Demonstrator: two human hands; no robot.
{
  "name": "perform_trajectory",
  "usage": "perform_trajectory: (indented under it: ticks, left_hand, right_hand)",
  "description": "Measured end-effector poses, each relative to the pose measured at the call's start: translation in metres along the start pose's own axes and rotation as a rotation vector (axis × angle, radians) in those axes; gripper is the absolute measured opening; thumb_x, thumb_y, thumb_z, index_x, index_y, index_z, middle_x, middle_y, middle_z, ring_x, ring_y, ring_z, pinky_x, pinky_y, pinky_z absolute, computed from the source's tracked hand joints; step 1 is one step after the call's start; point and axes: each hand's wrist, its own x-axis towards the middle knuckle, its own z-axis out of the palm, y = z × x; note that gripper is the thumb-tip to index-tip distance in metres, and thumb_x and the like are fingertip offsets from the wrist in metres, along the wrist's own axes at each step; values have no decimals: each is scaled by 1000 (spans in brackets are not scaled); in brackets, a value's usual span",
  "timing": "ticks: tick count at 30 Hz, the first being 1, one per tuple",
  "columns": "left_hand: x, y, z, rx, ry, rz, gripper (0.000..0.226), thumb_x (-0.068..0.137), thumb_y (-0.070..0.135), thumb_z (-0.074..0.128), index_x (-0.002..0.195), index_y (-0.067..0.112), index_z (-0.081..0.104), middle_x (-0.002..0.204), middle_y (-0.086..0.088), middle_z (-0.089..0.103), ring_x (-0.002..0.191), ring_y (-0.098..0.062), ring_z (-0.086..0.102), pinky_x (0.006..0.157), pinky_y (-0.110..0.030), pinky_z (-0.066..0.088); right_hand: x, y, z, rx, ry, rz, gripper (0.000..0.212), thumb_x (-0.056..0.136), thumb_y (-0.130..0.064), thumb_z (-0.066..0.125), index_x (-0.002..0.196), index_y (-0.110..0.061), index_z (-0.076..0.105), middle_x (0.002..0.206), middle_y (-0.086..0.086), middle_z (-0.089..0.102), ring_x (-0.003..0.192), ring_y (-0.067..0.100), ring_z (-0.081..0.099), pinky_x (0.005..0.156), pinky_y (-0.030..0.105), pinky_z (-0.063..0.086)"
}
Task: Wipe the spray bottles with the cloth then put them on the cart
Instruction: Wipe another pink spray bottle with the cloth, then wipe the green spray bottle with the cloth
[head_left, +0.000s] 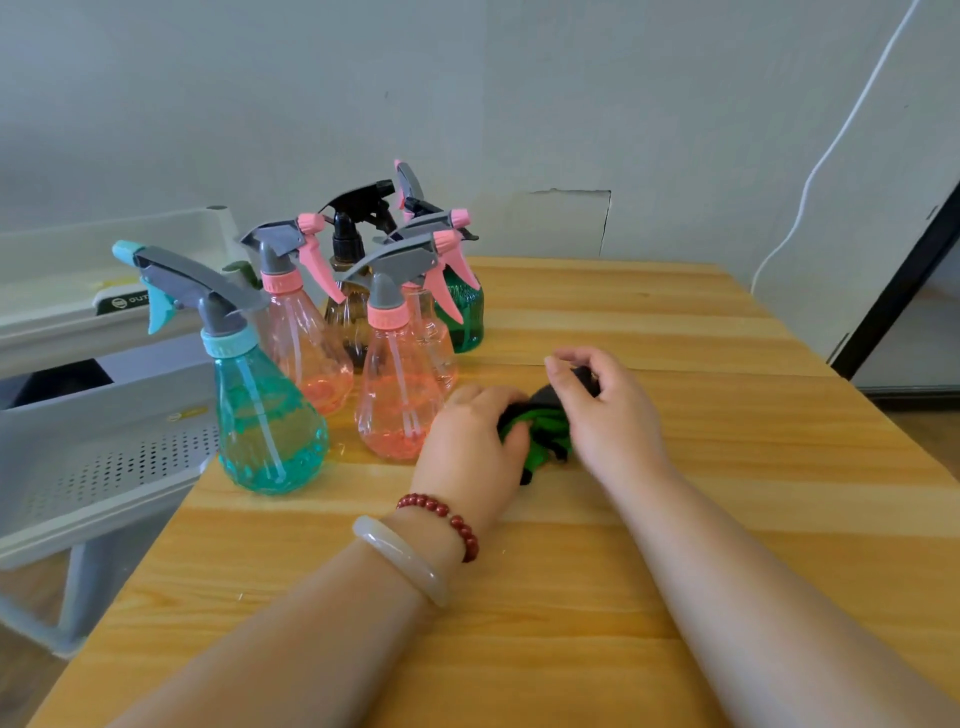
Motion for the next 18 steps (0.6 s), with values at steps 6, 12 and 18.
perform_trajectory:
  ticks: [6, 12, 18]
  left_hand:
    - [22, 0, 14, -81, 62, -174, 39, 94, 6, 53, 131, 16, 60, 127, -8, 57, 111, -15, 49, 83, -3, 24]
    - [44, -1, 25, -49, -97, -212, 48, 99, 14, 47, 147, 15, 44, 150, -5, 40, 139, -18, 34, 108, -17, 22]
    - [55, -4, 39, 151, -274, -221, 54, 105, 39, 36, 156, 24, 26, 163, -4, 19, 151, -20, 10, 122, -38, 12]
  right_hand:
    - [29, 10, 9, -104, -109, -54, 17, 100, -38, 48, 100, -27, 60, 105, -6, 58, 100, 9, 50, 69, 0, 30]
    - [54, 23, 13, -288, -215, -54, 35, 103, -43, 38, 121, -22, 59, 120, -2, 53, 96, 8, 46, 75, 21, 32]
    - [73, 30, 11, -369, -223, -158, 43, 101, -43, 38, 129, -17, 58, 132, -1, 51, 124, 18, 47, 105, 36, 40]
